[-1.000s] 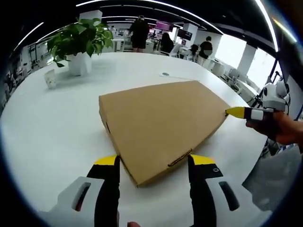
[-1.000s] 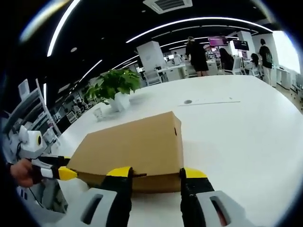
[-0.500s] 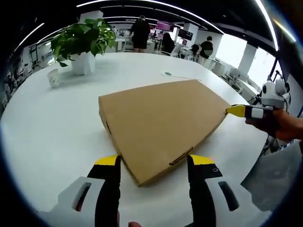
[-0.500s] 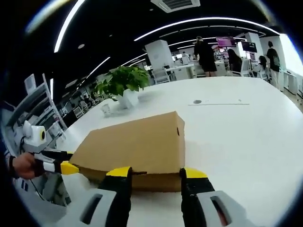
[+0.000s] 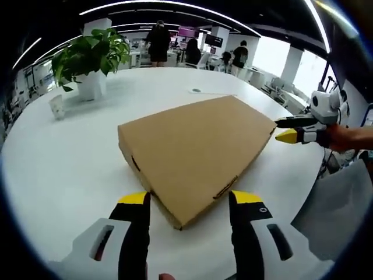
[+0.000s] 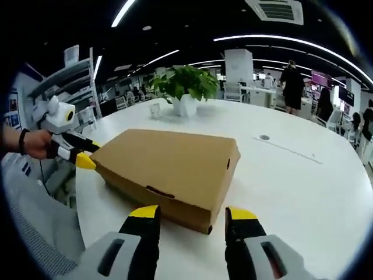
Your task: Operate the shoe box by opening the lid, removing the specified soft item, and placing it in the target area until the item is outside and the box remains undamaged.
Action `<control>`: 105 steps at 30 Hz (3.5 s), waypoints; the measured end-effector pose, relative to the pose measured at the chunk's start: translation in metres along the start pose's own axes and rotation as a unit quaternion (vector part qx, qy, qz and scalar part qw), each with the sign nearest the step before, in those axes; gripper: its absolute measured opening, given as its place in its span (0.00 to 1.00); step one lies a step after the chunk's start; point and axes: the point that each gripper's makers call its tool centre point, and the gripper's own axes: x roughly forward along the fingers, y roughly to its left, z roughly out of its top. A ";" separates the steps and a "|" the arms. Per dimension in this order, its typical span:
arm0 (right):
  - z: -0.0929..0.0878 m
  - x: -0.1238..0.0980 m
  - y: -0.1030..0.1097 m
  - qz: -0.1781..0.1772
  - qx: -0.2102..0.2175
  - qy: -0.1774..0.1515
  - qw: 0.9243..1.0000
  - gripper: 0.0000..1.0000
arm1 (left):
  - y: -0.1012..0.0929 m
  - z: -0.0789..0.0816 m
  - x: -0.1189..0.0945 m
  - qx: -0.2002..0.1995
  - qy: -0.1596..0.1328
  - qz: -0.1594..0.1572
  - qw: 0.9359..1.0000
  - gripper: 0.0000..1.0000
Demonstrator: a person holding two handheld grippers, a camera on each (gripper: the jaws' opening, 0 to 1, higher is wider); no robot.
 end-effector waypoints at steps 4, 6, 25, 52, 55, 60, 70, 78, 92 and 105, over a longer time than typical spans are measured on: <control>-0.003 0.005 0.000 -0.002 -0.036 0.021 0.999 0.36 | 0.000 -0.002 0.000 -0.001 0.000 0.004 1.000 0.54; 0.001 0.008 0.004 0.002 -0.032 0.011 0.999 0.34 | 0.000 -0.003 0.000 0.001 0.001 0.005 1.000 0.54; 0.019 -0.005 0.007 -0.011 -0.013 -0.007 1.000 0.31 | -0.001 0.009 -0.015 0.002 -0.027 0.016 1.000 0.50; 0.095 -0.026 0.002 -0.038 0.002 -0.078 0.996 0.30 | -0.008 0.055 -0.047 0.048 -0.088 0.001 0.995 0.54; 0.104 -0.027 -0.001 -0.039 0.010 -0.089 0.995 0.30 | -0.003 0.061 -0.048 0.067 -0.090 0.014 0.994 0.51; 0.119 -0.026 -0.003 -0.042 0.016 -0.104 0.994 0.30 | 0.012 0.075 -0.051 0.076 -0.103 0.043 0.991 0.39; 0.148 -0.022 -0.010 -0.042 0.018 -0.129 0.991 0.30 | 0.033 0.099 -0.052 0.107 -0.116 0.100 0.982 0.20; 0.161 -0.019 -0.012 -0.042 0.017 -0.138 0.989 0.30 | 0.045 0.110 -0.053 0.118 -0.123 0.130 0.977 0.09; 0.177 -0.016 -0.012 -0.037 -0.008 -0.139 0.990 0.31 | 0.059 0.129 -0.050 0.103 -0.127 0.165 0.973 0.04; 0.161 -0.019 -0.015 -0.040 -0.074 -0.117 0.990 0.30 | 0.066 0.138 -0.046 0.103 -0.122 0.168 0.973 0.03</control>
